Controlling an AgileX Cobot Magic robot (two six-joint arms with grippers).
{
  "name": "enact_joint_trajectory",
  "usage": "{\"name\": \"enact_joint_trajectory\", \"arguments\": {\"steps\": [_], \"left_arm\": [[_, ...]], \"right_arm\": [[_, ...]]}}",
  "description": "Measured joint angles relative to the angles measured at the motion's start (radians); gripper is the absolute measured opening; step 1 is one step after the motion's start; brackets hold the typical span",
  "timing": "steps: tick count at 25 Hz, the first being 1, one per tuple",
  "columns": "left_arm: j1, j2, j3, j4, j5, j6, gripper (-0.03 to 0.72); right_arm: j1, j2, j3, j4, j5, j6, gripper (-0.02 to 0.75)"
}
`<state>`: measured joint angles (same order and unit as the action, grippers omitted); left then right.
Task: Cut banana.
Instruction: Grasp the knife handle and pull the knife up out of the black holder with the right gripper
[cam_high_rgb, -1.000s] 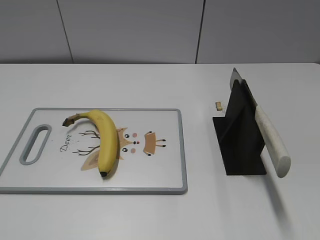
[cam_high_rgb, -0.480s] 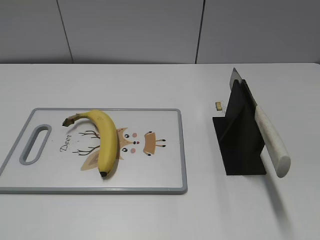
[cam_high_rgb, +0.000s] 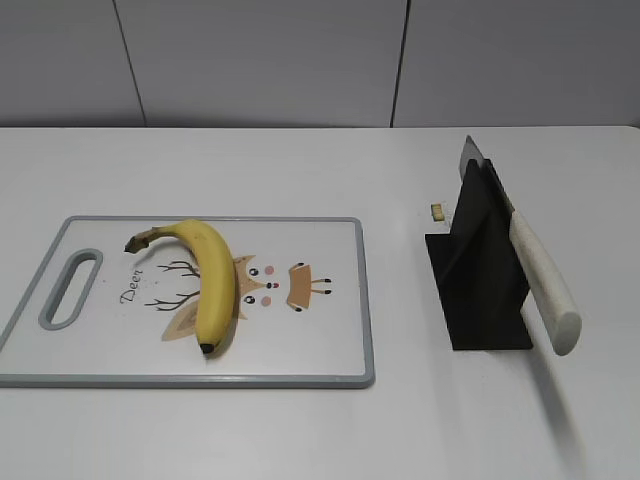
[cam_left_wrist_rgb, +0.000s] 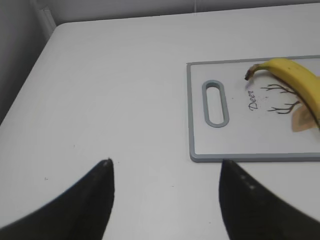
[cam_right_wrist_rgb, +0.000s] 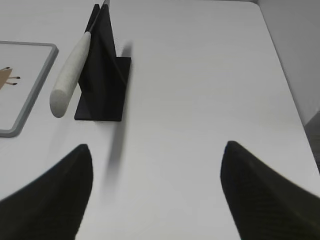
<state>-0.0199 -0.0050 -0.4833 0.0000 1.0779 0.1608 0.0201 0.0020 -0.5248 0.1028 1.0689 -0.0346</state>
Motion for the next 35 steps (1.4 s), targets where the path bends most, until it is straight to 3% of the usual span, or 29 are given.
{"name": "enact_joint_trajectory", "arguments": {"steps": [12,17,20,27,35], "left_arm": [[0.0,0.0,0.0,-0.025,0.002,0.026,0.574],[0.0,0.0,0.0,-0.025,0.003,0.028,0.563],[0.0,0.0,0.0,-0.026,0.002,0.029,0.562],[0.0,0.0,0.0,-0.026,0.002,0.029,0.561],[0.0,0.0,0.0,-0.026,0.002,0.029,0.558]], "right_arm": [[0.0,0.401,-0.255,0.005,0.143,0.0,0.584],[0.005,0.561,-0.301,0.118,0.143,0.0,0.583],[0.074,0.638,-0.303,0.129,0.143,0.007,0.579],[0.298,0.792,-0.339,0.02,0.147,0.09,0.556],[0.329,1.019,-0.543,0.003,0.148,0.174,0.554]]}}
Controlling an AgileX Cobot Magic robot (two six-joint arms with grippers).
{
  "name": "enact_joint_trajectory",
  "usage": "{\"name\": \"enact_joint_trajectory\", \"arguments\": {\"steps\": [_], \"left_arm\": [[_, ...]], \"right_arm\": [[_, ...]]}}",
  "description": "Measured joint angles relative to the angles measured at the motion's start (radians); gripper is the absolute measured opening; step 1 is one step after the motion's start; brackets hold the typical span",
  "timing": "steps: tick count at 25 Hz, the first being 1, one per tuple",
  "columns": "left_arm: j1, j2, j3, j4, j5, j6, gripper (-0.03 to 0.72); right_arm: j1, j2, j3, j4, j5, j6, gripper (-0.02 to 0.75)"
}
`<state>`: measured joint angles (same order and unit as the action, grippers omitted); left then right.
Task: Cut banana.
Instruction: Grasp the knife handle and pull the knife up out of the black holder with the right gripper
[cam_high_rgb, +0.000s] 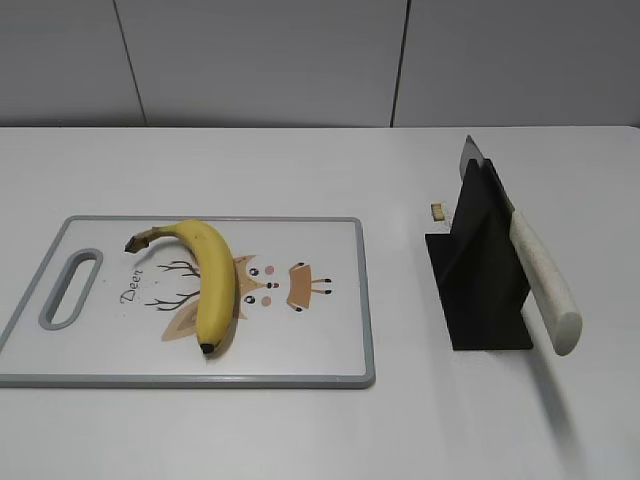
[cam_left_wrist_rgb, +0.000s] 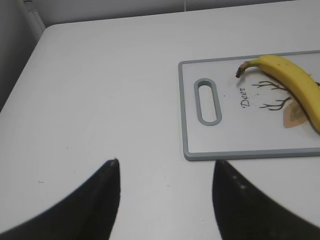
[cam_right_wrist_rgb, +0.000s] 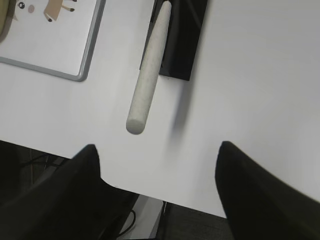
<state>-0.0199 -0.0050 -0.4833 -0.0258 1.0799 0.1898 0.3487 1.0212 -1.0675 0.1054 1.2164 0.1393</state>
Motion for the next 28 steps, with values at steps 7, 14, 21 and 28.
{"name": "enact_joint_trajectory", "arguments": {"steps": [7,14,21,28], "left_arm": [[0.0,0.0,0.0,0.0,0.0,0.0,0.558],[0.0,0.0,0.0,0.0,0.0,0.0,0.552],[0.0,0.0,0.0,0.0,0.0,0.0,0.552],[0.0,0.0,0.0,0.0,0.0,0.0,0.549]], "right_arm": [[0.0,0.227,-0.094,0.02,-0.003,0.008,0.553],[0.0,0.389,-0.095,0.026,-0.004,0.009,0.553],[0.0,0.468,-0.095,0.081,-0.024,0.012,0.552],[0.0,0.53,-0.095,0.085,-0.047,0.015,0.551]]}}
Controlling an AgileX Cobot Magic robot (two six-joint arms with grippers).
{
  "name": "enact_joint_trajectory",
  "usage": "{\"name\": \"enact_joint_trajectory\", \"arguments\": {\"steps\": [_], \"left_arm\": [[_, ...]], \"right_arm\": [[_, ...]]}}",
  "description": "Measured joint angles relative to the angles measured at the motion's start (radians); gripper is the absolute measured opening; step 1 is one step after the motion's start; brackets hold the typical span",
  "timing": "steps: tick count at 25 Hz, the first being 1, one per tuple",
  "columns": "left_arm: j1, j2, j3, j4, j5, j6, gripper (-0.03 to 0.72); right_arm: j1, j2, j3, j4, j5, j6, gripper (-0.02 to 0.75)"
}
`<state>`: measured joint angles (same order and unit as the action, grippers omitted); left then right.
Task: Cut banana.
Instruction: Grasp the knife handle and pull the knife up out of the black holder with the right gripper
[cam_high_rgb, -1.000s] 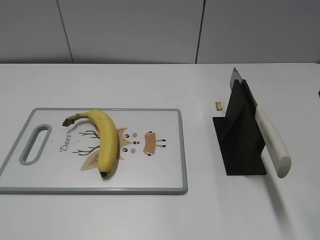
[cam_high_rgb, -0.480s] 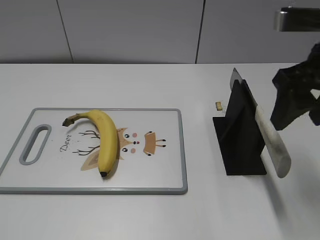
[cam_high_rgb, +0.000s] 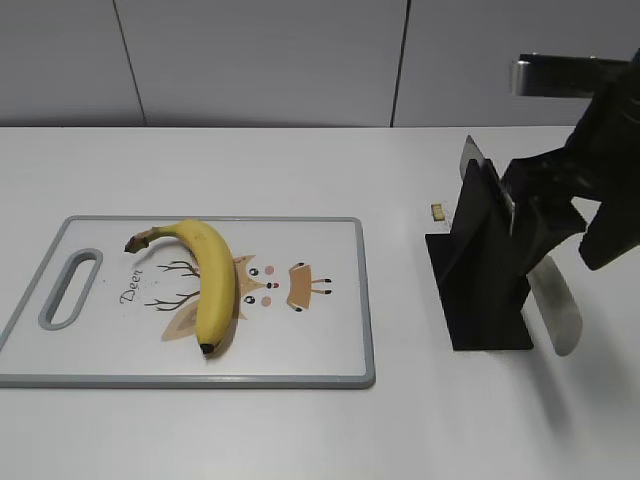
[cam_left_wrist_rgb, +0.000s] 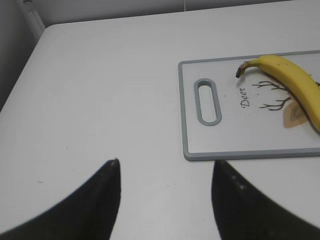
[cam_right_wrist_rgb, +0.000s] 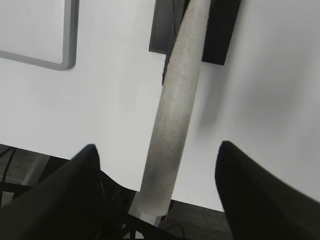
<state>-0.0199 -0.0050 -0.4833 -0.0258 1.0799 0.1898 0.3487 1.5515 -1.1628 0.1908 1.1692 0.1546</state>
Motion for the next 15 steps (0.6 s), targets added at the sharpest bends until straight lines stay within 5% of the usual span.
{"name": "enact_joint_trajectory", "arguments": {"steps": [15], "left_arm": [[0.0,0.0,0.0,0.0,0.0,0.0,0.544]], "right_arm": [[0.0,0.076,0.081,0.002,-0.103,0.055,0.468]]}}
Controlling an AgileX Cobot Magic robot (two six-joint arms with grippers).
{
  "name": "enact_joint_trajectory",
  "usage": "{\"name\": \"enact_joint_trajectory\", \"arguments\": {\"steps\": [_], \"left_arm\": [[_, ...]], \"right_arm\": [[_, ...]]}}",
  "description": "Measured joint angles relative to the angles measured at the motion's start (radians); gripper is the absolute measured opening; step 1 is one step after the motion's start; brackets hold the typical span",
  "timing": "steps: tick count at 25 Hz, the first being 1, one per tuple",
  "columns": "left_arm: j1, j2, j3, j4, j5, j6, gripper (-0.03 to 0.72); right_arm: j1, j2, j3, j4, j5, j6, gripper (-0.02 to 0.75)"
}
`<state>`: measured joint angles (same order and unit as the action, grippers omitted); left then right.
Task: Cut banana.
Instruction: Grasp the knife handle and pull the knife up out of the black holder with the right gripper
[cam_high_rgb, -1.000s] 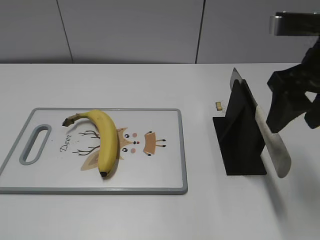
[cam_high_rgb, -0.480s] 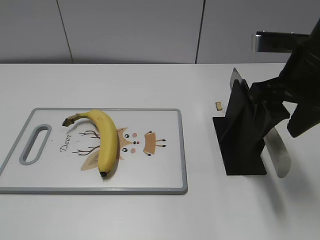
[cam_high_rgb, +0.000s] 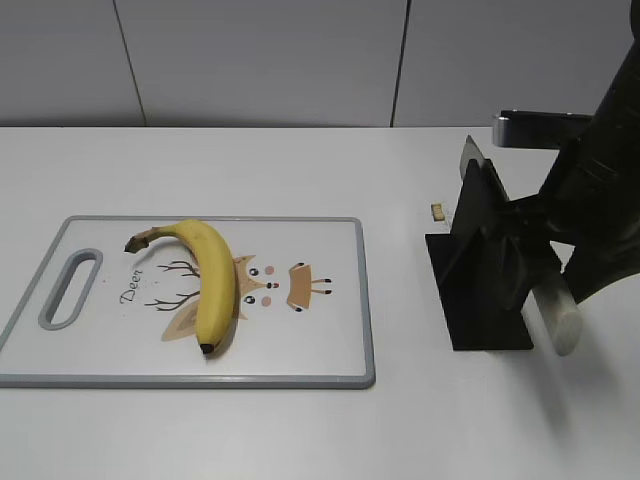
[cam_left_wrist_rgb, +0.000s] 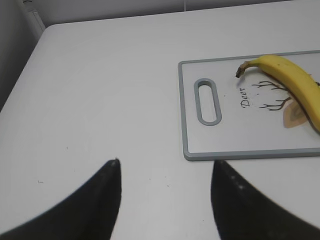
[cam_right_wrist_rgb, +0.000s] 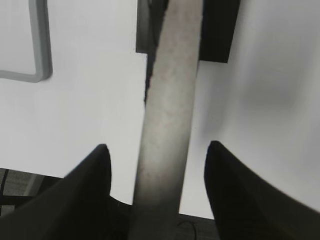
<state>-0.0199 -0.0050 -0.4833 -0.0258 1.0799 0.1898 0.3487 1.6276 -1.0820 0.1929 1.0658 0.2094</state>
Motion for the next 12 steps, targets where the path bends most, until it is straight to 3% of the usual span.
{"name": "enact_joint_trajectory", "arguments": {"steps": [12], "left_arm": [[0.0,0.0,0.0,0.0,0.0,0.0,0.544]], "right_arm": [[0.0,0.024,0.002,0.003,0.006,0.011,0.409]]}}
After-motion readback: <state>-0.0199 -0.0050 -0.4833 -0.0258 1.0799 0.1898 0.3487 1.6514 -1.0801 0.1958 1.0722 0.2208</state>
